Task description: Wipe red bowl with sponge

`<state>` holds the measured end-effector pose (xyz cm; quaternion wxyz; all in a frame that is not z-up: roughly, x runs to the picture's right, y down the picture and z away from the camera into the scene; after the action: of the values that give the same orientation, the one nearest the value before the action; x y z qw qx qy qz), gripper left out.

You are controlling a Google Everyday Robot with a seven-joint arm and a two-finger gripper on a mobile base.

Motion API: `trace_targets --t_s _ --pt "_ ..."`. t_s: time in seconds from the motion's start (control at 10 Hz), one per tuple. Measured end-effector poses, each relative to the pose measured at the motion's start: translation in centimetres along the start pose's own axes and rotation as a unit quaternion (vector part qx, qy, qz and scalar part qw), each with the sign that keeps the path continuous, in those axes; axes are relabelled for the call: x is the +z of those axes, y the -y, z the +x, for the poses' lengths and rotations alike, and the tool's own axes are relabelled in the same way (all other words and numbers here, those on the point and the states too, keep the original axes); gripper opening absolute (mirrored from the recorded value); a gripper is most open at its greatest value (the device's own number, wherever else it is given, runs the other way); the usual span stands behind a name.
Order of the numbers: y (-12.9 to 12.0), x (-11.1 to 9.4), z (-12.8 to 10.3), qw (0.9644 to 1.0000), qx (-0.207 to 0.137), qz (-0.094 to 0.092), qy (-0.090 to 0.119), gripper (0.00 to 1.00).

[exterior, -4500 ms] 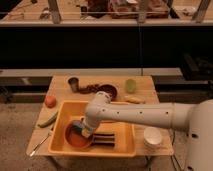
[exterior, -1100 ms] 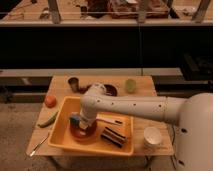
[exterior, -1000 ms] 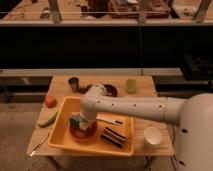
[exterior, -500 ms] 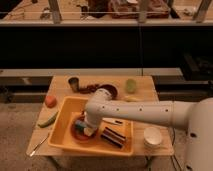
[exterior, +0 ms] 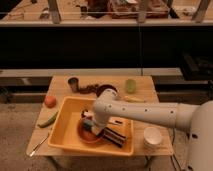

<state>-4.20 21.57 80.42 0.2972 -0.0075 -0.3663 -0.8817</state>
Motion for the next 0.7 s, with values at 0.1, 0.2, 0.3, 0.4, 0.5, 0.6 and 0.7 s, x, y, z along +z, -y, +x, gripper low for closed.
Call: trace_targets --t_s 0.1,0.2,0.3,0.4,0.5,0.6,0.7 --pt "-0.7 -0.4 0.2 1.0 0.005 -0.005 -0.003 0.0" --pt "-1.5 -1.4 0.9 0.9998 0.008 -0.013 -0.011 0.0" --pt "-2.1 -2.6 1.6 0.9996 0.008 -0.02 -0.019 0.0" --pt "-2.3 -3.0 2.0 0.9994 0.007 -0.023 -0.024 0.0" --pt "-1.9 -3.4 3.3 0.9992 -0.005 -0.027 -0.029 0.0" --pt "-1.4 -3.3 4.2 0.9991 -0.011 -0.027 -0.031 0.0" --pt "-0.8 -3.1 5.6 0.9989 -0.019 -0.027 -0.035 0.0"
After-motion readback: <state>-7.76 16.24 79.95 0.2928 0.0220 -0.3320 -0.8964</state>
